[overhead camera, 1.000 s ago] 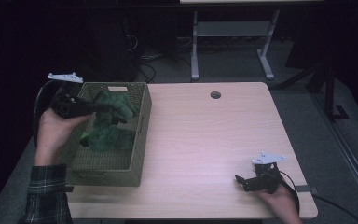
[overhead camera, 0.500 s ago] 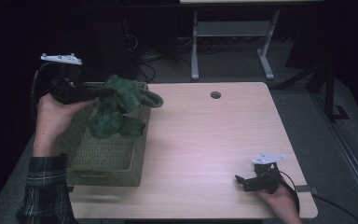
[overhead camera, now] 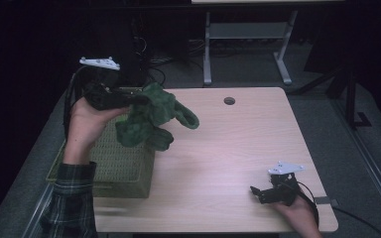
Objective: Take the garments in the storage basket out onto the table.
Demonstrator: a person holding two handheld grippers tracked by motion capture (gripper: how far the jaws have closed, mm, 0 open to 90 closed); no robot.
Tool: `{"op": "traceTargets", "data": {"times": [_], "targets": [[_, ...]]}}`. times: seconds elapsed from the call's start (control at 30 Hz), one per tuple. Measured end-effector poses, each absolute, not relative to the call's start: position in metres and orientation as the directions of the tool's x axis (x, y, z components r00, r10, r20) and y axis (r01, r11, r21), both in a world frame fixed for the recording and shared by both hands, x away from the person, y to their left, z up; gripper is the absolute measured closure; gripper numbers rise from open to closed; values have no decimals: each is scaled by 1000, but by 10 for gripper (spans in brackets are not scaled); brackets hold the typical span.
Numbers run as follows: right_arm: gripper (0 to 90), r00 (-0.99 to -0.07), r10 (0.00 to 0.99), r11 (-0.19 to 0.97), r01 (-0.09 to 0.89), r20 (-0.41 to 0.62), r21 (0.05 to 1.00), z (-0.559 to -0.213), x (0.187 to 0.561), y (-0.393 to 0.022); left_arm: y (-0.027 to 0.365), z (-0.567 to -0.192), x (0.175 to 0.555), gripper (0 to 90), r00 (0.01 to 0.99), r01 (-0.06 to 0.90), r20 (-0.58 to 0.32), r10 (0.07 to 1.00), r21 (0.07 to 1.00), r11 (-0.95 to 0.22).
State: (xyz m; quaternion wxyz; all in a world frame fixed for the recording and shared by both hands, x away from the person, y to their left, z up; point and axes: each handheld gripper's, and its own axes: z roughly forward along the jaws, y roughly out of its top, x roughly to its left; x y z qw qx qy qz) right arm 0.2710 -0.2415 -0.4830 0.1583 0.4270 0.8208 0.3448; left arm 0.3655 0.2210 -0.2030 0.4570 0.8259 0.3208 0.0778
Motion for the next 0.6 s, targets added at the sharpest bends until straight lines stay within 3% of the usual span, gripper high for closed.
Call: {"op": "traceTargets", "data": {"times": [0.6], "targets": [[12,-585,810,396,592,36,702,-483,271,-241,155,-232,366,863,836,440,-192,513,793,-420]]}}
